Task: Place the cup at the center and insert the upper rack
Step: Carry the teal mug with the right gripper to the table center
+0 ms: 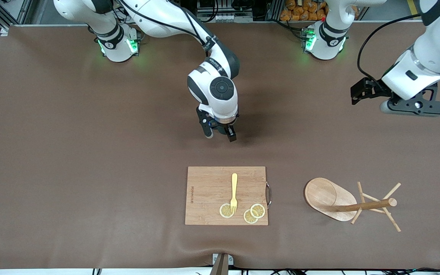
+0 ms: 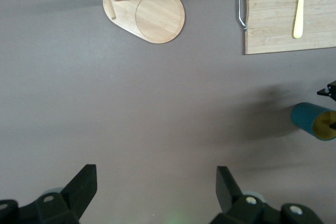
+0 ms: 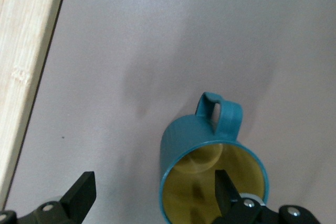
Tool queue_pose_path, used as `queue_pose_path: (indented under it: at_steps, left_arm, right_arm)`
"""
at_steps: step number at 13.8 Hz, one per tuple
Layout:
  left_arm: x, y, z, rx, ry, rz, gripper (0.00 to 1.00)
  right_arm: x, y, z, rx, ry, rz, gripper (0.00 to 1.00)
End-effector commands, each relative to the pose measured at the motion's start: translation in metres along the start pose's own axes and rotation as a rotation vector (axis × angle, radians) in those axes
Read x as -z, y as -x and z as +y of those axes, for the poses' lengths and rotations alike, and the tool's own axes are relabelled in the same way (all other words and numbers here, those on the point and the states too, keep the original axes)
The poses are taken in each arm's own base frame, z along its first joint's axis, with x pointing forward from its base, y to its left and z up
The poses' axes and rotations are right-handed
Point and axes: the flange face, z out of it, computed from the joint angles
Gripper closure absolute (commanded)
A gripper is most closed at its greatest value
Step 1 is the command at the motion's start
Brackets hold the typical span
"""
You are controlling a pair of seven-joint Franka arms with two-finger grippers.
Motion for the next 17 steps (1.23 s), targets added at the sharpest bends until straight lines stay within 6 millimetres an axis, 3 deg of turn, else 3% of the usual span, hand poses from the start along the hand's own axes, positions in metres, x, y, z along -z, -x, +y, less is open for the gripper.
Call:
queue_pose_path:
  at_steps: [1,2,5,6,7,11,13,16,17]
  left_arm:
    - [-0.003,-0.003,0.017,0.035,0.014,0.013,0.0]
    - [-0.003,-0.002,0.024,0.041,0.015,0.015,0.0]
    - [-0.006,-0.004,0.036,0.046,0.017,0.021,0.0]
    - [-0.006,-0.004,0.036,0.049,0.016,0.023,0.0]
    - [-0.006,-0.004,0.038,0.052,0.018,0.025,0.0]
    - [-0.019,-0.012,0.05,0.088,0.023,0.022,0.0]
    - [-0.03,-0.015,0.077,0.122,0.025,0.024,0.0]
    - [-0.051,-0.02,0.138,0.175,0.043,0.035,0.0]
    - [-0.061,-0.022,0.156,0.184,0.043,0.025,0.0]
  right_arm:
    - [0.017,-0.012,-0.003,0.012,0.02,-0.011,0.0]
    - [0.033,-0.014,-0.004,0.036,0.014,-0.024,0.0]
    - [0.051,-0.04,-0.009,0.038,0.054,-0.029,0.0]
    - [0.075,-0.047,-0.011,0.06,0.051,-0.043,0.0]
    - [0.087,-0.057,-0.012,0.075,0.063,-0.064,0.0]
    - [0.142,-0.122,-0.017,0.171,0.072,-0.107,0.0]
    - [0.154,-0.159,-0.021,0.212,0.083,-0.116,0.0]
    - [0.175,-0.226,-0.021,0.281,0.104,-0.141,0.0]
    - [0.178,-0.238,-0.018,0.308,0.125,-0.148,0.0]
